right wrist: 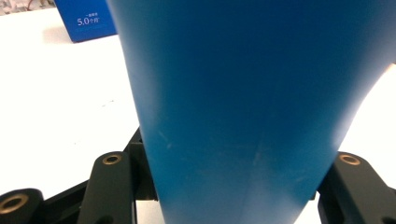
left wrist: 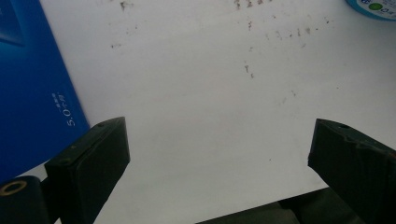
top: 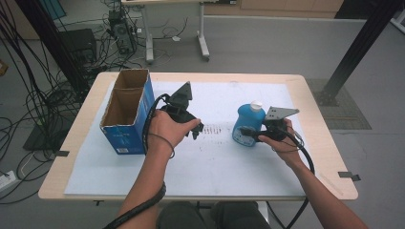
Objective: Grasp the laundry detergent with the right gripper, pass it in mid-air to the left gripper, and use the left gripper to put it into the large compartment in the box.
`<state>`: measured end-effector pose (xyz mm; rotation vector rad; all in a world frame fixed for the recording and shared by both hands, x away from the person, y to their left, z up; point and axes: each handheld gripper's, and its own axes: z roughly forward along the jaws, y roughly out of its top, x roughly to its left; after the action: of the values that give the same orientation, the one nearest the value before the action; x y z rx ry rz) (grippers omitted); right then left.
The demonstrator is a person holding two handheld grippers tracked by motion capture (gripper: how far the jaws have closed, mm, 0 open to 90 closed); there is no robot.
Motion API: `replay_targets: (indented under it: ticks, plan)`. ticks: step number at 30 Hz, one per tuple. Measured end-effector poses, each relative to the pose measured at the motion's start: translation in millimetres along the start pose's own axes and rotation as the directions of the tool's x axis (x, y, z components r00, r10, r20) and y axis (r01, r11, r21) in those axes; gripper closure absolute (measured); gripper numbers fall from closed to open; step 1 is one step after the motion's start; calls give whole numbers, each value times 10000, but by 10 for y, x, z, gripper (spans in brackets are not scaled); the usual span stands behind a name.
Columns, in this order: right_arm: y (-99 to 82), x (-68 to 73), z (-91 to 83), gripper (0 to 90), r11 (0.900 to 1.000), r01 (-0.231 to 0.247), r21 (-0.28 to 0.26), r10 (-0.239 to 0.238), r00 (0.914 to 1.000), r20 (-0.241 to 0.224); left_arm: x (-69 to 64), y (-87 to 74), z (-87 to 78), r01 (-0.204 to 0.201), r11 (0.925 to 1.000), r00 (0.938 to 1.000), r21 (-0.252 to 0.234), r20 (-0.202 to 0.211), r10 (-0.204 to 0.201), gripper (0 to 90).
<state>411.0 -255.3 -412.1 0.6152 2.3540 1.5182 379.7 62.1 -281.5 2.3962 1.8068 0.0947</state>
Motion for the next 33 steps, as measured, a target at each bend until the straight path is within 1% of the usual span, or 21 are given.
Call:
replay_targets:
  ticks: [13, 24, 26, 33]
  plan:
    - [-6, 3, 0, 433, 10000, -23, -55, 23, 10000, 28, -19, 4, -19, -103, 9999, 9999, 24, -85, 103, 56]
    - [-8, 18, 0, 443, 9999, -64, -82, 66, 9999, 152, -10, -10, 0, -99, 9999, 9999, 117, -112, 101, 54]
    - [-10, 17, -1, 445, 9999, -61, -92, 62, 9999, 152, -10, -11, 2, -33, 9999, 9999, 109, -119, 35, 54]
    - [-11, 22, -1, 451, 9999, -71, -105, 73, 9998, 197, -14, -11, 2, -83, 9999, 9999, 117, -85, 84, 55]
